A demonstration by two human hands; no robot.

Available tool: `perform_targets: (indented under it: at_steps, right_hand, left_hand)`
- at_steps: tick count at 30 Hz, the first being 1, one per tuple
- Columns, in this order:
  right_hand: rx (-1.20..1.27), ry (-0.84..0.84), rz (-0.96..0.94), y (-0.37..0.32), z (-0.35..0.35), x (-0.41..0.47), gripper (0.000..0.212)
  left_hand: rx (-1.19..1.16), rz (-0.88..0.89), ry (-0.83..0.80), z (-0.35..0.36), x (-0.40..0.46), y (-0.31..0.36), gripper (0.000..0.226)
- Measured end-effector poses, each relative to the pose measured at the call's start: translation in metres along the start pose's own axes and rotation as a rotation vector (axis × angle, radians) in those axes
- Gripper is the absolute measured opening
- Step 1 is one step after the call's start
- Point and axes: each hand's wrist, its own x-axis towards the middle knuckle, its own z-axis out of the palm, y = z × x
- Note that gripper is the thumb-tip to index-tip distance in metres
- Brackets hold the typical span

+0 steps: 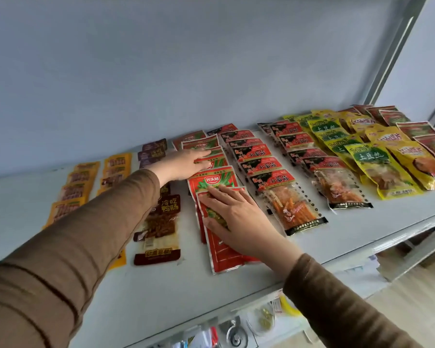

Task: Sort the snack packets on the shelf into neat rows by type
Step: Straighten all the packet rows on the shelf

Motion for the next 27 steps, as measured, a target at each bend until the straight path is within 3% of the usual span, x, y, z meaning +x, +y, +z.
perform_targets:
  at_steps: [6,9,11,14,20,27]
  right_hand:
    - [0.002,-0.002,-0.007,0.002,-0.001,-0.001,0.058]
    - [0.014,0.007,-0.008,0.003,-0.003,-0.001,0.059]
    - [0.011,0.026,0.005,0.004,-0.004,0.001,0.060]
    - [0.017,0.026,0.027,0.006,-0.004,0.004,0.063]
    - [0.049,0.034,0.032,0.008,0.002,0.005,0.066]
    - [0.061,0.031,0.032,0.009,0.003,0.005,0.066]
  left_hand:
    - [0.146,0.007,0.065,-0.002,0.001,0.003,0.068]
    - [-0.140,-0.050,0.157,-0.016,0.009,-0.005,0.072]
    - [-0.225,-0.184,0.247,-0.025,0.021,-0.014,0.066]
    - [-0.077,-0.372,0.167,-0.029,0.036,-0.027,0.055]
    - [-0.142,-0.379,0.055,-0.020,0.053,-0.023,0.044]
    - [-0.143,-0.509,0.106,-0.016,0.063,-0.017,0.045]
